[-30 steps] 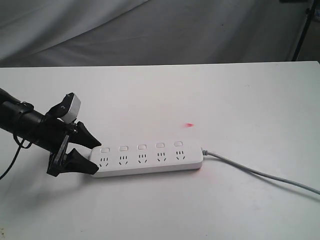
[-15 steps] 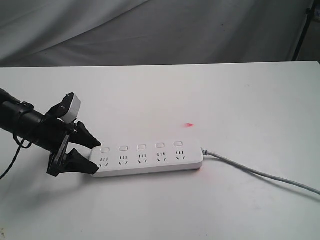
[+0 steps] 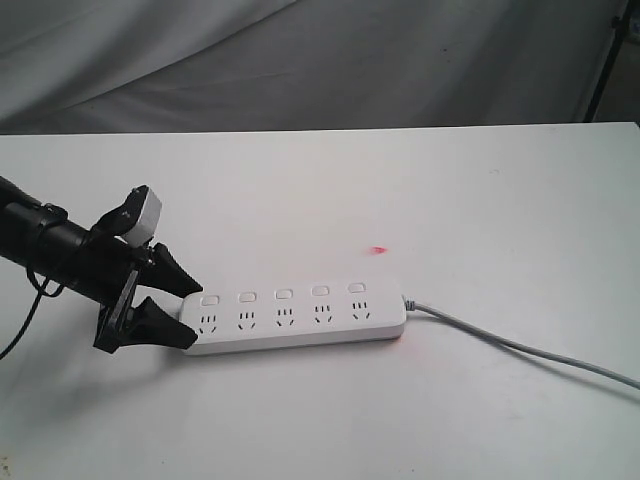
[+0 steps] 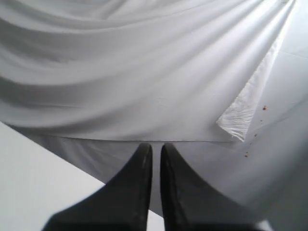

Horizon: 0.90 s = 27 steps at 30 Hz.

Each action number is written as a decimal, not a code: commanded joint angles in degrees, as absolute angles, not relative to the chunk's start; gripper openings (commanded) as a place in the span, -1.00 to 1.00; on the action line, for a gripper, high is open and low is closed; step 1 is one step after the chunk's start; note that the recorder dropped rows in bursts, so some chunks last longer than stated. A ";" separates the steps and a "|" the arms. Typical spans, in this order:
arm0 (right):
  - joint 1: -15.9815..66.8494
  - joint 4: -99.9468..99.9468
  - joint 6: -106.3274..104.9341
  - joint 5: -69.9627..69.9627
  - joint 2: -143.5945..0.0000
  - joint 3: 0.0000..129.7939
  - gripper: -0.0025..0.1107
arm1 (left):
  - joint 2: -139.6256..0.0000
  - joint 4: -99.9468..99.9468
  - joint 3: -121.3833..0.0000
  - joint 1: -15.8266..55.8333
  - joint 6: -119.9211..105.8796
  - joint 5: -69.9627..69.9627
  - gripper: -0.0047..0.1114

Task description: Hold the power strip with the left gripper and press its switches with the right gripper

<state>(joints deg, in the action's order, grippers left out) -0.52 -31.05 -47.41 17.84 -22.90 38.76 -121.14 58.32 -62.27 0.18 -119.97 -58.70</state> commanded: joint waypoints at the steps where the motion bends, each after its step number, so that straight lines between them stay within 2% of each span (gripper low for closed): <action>1: -4.01 -30.54 -46.39 17.11 -18.60 36.10 -0.84 | -122.58 53.89 -61.60 0.66 -119.92 -55.23 -0.10; 17: -4.13 -30.00 -43.48 21.17 -15.64 35.81 -0.84 | -122.58 53.89 -61.60 0.66 -119.92 -55.23 -0.10; 22: -4.13 -10.31 -13.80 22.98 -15.64 35.81 -0.84 | -122.58 53.89 -61.60 0.66 -119.92 -55.23 -0.10; 27: -4.13 -4.34 -5.83 24.91 -15.64 35.81 -0.84 | -122.58 53.89 -61.60 0.66 -119.92 -55.23 -0.10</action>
